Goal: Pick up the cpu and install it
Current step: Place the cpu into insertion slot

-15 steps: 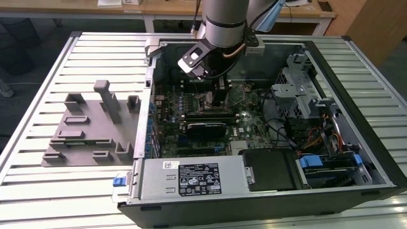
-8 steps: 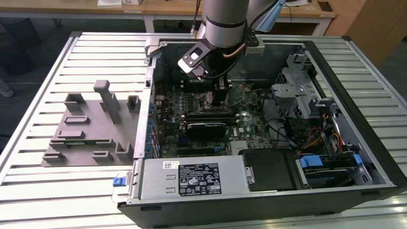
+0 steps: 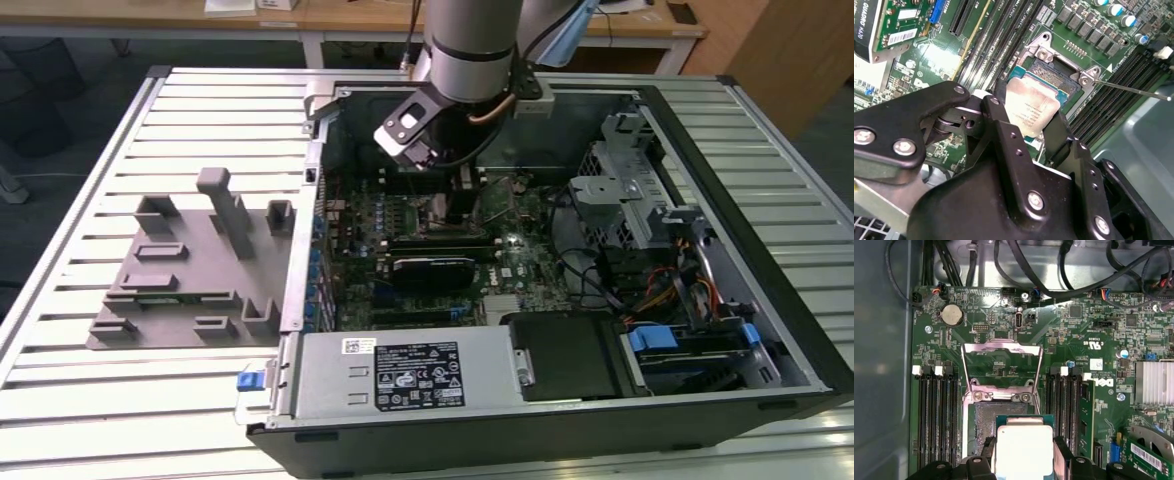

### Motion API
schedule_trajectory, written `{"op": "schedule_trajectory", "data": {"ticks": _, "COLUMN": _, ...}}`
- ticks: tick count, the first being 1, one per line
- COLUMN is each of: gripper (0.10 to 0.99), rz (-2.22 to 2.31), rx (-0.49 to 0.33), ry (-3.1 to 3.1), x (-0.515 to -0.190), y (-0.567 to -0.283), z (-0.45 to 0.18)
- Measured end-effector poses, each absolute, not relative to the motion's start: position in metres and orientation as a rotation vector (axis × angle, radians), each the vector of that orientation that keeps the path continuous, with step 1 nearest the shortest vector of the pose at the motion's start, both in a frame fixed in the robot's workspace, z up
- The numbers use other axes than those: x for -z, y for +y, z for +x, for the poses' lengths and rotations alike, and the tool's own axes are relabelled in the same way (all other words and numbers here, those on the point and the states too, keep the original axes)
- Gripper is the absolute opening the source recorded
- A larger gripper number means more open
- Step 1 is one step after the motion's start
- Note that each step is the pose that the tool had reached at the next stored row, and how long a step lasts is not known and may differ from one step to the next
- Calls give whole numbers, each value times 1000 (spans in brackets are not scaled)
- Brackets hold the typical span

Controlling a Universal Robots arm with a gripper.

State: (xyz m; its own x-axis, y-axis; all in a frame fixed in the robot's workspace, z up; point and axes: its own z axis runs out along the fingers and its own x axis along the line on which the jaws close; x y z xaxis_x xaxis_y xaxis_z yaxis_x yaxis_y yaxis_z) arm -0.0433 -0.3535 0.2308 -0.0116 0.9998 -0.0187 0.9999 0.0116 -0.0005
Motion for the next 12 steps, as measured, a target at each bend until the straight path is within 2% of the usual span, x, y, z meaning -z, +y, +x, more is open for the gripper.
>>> {"op": "schedule_trajectory", "data": {"ticks": 12, "gripper": 541, "rz": 2166, "rx": 20, "ry": 2256, "x": -227, "y": -350, "z": -39}}
